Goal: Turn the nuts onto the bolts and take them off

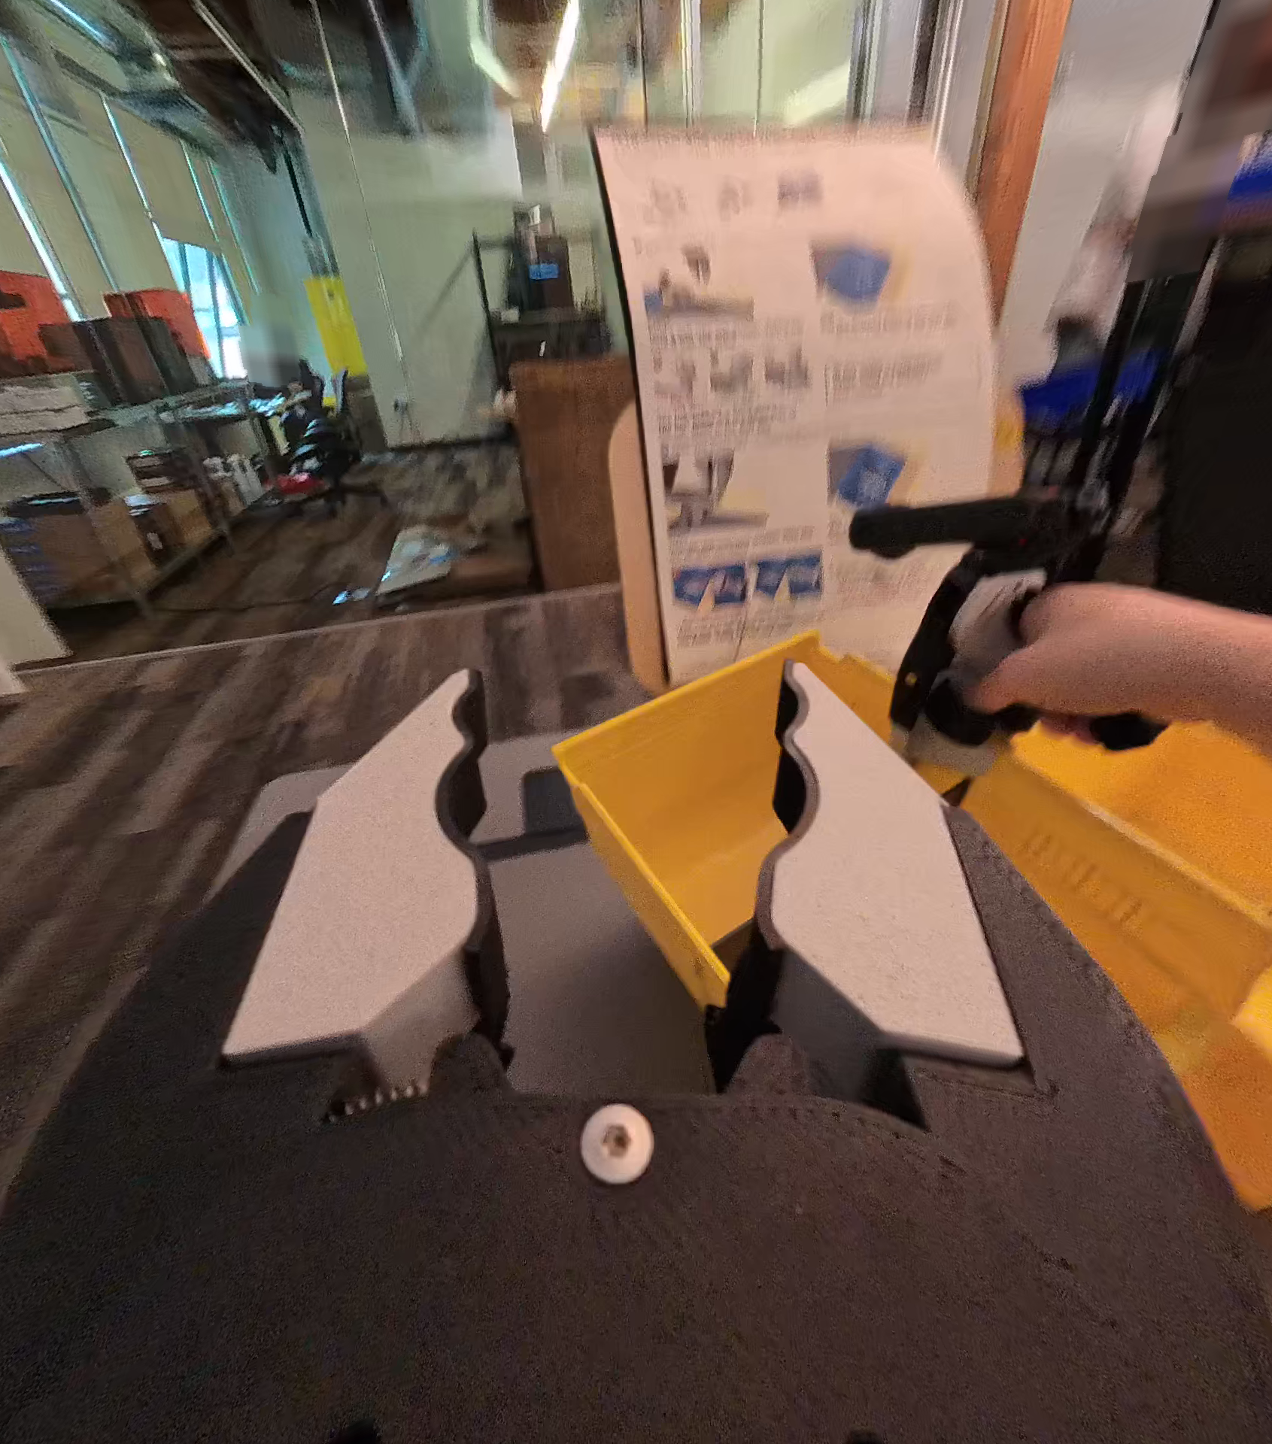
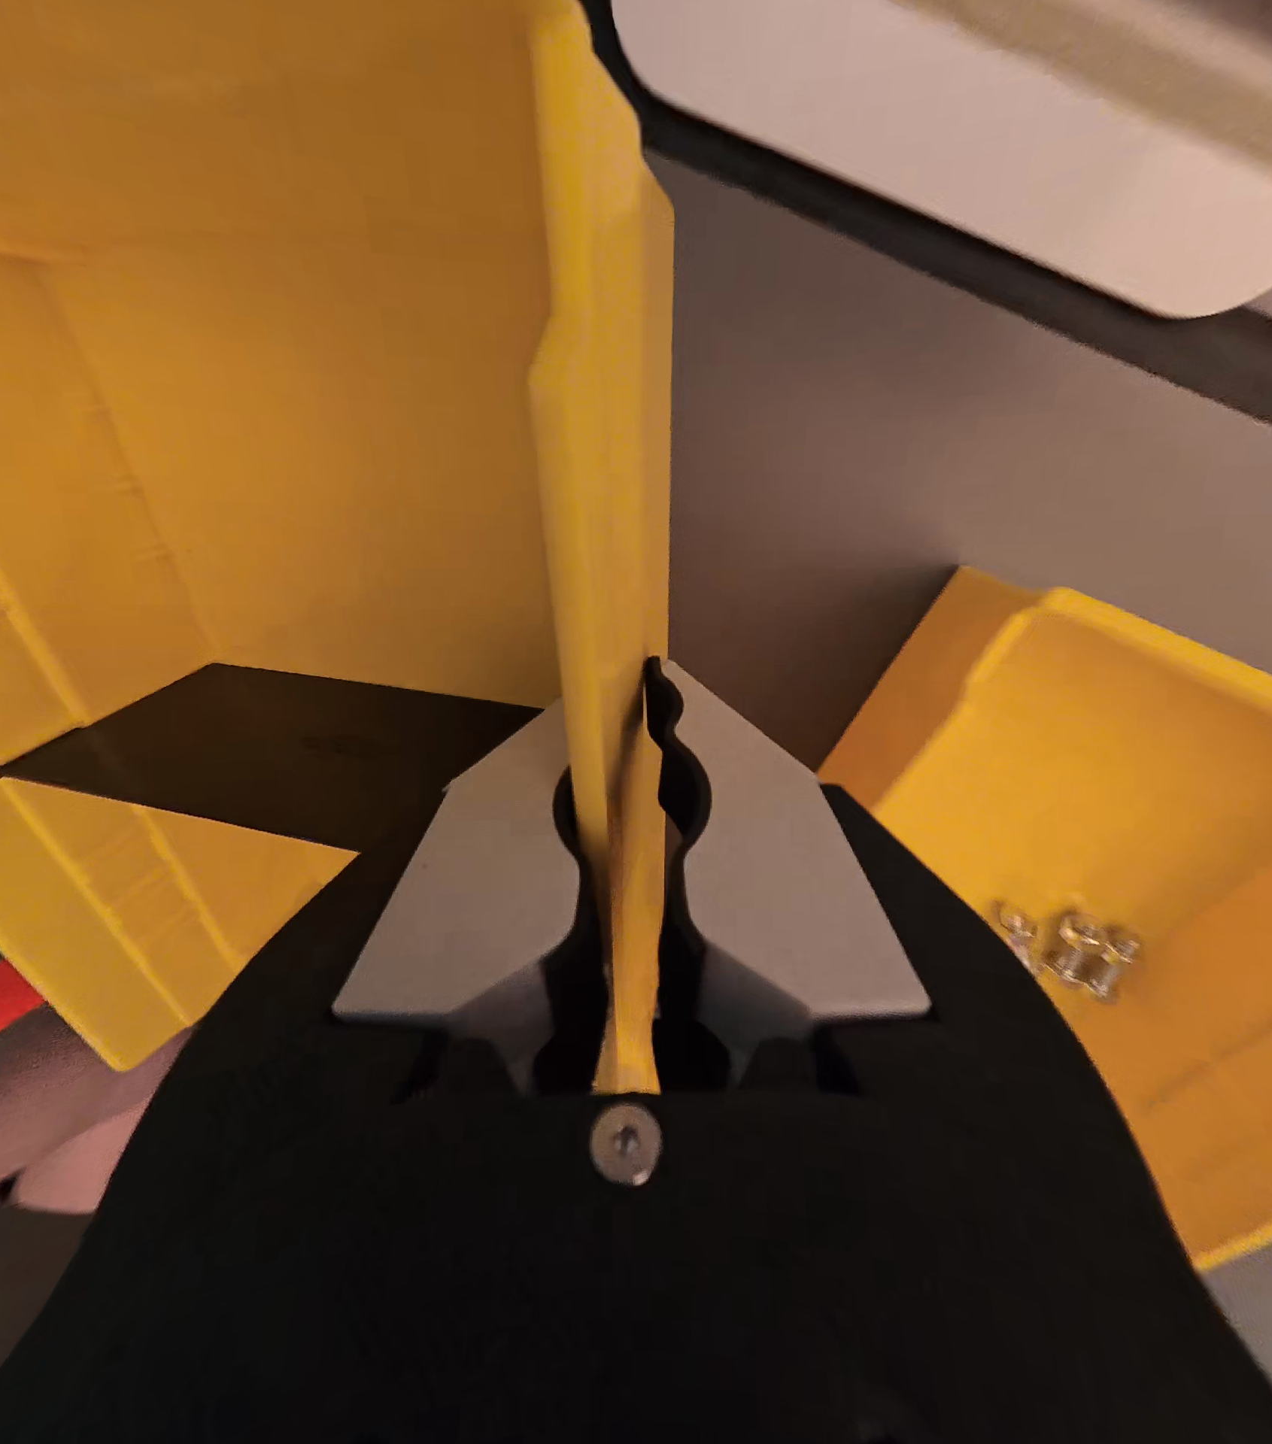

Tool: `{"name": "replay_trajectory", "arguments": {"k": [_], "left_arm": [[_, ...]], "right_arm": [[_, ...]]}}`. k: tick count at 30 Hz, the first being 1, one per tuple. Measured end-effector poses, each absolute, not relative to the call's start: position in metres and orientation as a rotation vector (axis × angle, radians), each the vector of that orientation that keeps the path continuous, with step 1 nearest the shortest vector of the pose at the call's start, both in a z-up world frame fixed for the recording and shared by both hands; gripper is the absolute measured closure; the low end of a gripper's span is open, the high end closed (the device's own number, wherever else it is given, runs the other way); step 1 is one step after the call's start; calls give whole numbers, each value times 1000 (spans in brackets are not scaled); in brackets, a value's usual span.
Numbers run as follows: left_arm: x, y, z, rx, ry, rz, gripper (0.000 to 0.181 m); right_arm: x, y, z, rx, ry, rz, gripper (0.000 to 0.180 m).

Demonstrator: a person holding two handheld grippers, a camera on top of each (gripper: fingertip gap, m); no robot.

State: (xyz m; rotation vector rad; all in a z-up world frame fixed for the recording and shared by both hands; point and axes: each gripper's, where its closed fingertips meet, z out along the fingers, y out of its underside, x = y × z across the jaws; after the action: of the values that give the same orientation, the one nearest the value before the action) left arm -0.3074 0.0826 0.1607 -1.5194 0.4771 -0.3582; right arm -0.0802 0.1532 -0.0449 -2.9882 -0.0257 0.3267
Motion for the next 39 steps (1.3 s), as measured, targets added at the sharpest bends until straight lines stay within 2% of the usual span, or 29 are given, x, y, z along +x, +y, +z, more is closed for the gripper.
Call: {"name": "replay_trajectory", "arguments": {"k": [3,7,13,20,29,33,34,35,37,39], "left_arm": [[-321,68,185,-1424,377,-599,99],[-319,66,184,-1435,365,-758,88],[-237,66,129,-1651,572,-1027,78],[-97,20,6,-1941,966,-1130,64],[-48,-21,-69,-2019,1216,-939,58],[-42,-24,-91,-2059,1288,-874,79],[-43,-23,-93,-2063,1306,-873,103],[-43,-23,-93,-2054,1328,-880,108],[-43,-30,-89,-2051,1383,-955,144],[-53,-18,-88,-2065,1385,-914,153]], "right_arm": [[-56,148,4,-2931,-25,376,176],[14,120,54,-2895,88,383,176],[167,35,92,-2855,436,253,175],[296,-78,86,-2817,752,86,172],[363,-166,42,-2900,954,-42,172],[368,-174,13,-2961,968,-52,170],[367,-174,6,-2976,963,-46,170],[365,-172,-1,-2989,959,-38,170],[361,-168,-12,-3006,947,-19,171],[356,-161,-22,-3020,925,-4,170]]}}
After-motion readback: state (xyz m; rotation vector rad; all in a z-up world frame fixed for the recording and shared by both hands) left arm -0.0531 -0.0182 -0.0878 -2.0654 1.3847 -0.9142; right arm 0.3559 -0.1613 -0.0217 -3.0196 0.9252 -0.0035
